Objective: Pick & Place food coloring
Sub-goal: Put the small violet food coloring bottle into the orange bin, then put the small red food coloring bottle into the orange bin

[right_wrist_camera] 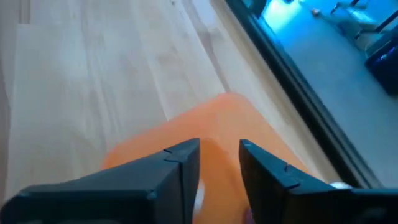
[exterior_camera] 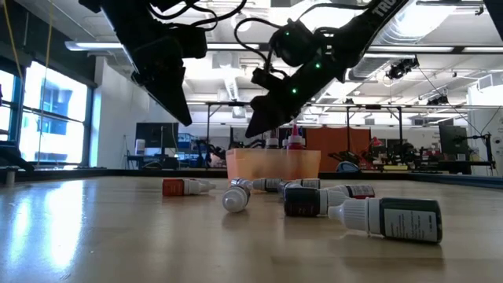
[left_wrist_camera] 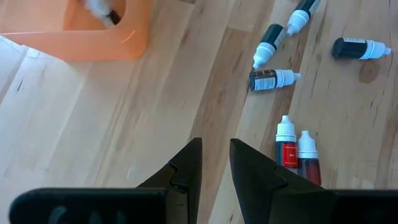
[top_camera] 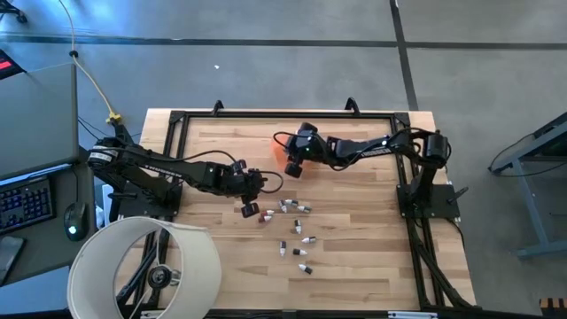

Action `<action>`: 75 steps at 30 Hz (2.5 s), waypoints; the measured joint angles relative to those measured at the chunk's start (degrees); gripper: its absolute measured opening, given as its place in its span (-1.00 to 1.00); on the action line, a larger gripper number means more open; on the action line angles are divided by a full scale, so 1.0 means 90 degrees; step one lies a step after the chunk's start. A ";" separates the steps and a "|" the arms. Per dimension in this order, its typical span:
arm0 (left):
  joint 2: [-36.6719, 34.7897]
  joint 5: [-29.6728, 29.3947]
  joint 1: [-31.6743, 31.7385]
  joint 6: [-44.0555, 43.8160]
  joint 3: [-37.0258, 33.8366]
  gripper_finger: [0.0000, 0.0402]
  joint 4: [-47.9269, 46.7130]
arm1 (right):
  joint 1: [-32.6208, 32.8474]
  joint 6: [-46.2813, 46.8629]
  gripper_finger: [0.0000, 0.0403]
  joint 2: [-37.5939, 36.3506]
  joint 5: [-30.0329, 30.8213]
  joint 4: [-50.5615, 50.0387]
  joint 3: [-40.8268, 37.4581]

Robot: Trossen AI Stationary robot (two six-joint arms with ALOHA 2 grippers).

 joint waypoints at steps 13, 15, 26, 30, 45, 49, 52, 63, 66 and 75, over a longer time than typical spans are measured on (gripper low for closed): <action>0.0221 0.0878 -0.0004 -0.0129 -0.0002 -0.60 0.0154 | 0.1147 -0.0206 -0.30 -0.0399 0.0194 -0.2514 0.1146; 0.0340 0.1060 -0.0002 0.0205 0.0002 -0.60 0.0146 | 0.1523 0.0034 -0.31 -0.0403 -0.0141 -0.3301 0.1260; 0.1009 0.2204 -0.0046 0.0734 -0.0010 -0.41 0.0715 | 0.2635 0.1807 -0.25 -0.0369 -0.1001 -0.4285 0.0874; 0.1135 0.2031 -0.0047 0.0843 -0.0010 -0.25 0.0782 | 0.2716 0.1955 -0.21 -0.0363 -0.0667 -0.4302 0.0532; 0.1968 0.1632 -0.0036 0.1013 0.0010 -0.15 0.1108 | 0.2351 0.2285 -0.23 -0.0350 -0.1459 -0.1928 -0.1159; 0.1984 0.1594 -0.0041 0.1059 0.0012 -0.15 0.1117 | 0.2353 0.1897 -0.23 -0.0368 -0.1374 -0.1151 -0.1610; 0.1987 0.1526 -0.0041 0.1055 0.0010 -0.15 0.1129 | 0.2332 0.1951 -0.25 -0.0379 -0.1366 -0.0629 -0.1878; 0.1991 0.1504 -0.0041 0.1144 0.0007 -0.15 0.1136 | 0.2191 0.1839 -0.40 -0.0352 -0.1444 -0.0263 -0.1947; 0.1964 0.1398 -0.0045 0.1174 0.0006 -0.15 0.1128 | 0.2218 0.1662 -0.44 -0.0347 -0.1474 -0.0237 -0.1945; 0.1927 0.1151 -0.0041 0.1178 0.0336 -0.15 0.0512 | 0.2194 0.1783 -0.71 -0.0461 -0.1461 -0.0296 -0.1518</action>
